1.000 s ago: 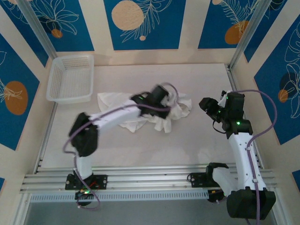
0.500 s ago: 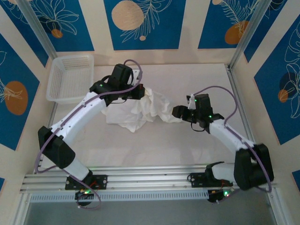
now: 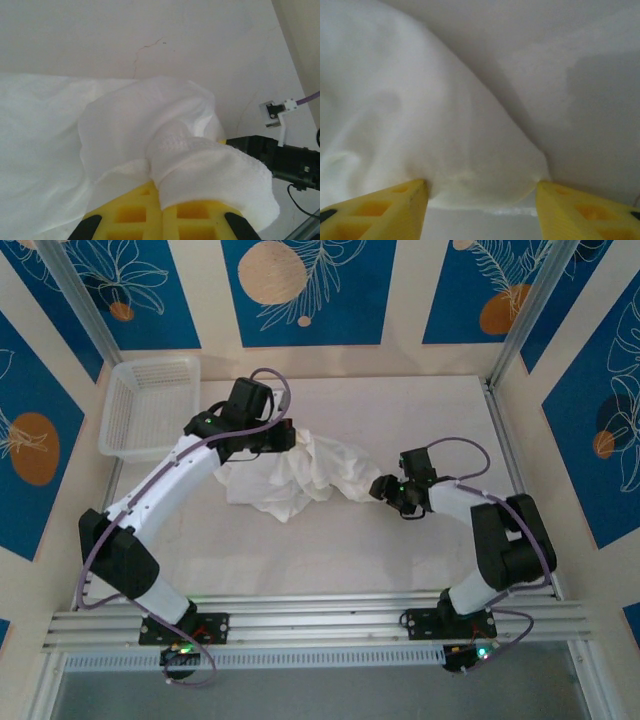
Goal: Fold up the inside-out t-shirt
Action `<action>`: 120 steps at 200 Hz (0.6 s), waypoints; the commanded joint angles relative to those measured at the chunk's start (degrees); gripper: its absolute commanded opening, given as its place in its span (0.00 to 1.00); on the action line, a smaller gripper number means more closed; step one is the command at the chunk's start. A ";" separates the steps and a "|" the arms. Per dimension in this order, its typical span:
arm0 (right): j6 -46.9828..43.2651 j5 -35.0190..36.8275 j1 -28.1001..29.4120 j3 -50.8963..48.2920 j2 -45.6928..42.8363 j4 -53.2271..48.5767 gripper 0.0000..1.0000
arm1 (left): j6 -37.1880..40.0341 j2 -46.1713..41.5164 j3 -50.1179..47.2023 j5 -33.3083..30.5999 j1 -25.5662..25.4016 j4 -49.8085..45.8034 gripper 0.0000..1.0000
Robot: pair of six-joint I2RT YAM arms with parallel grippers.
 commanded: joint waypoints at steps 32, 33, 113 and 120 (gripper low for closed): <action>1.11 -2.52 0.23 3.27 -5.84 -0.69 0.00 | -0.51 -7.57 0.48 -0.06 3.83 -0.06 0.00; 1.03 -2.48 0.27 3.36 -6.29 -0.86 0.00 | -0.48 -7.70 0.60 -0.03 3.90 -0.06 0.00; -19.95 -8.84 0.84 26.46 -44.40 -17.21 0.00 | 16.00 -23.87 16.02 -9.47 5.30 6.58 0.00; -21.30 -10.73 0.99 30.11 -44.87 -19.15 0.00 | 17.11 -25.56 16.63 -9.84 5.26 8.16 0.00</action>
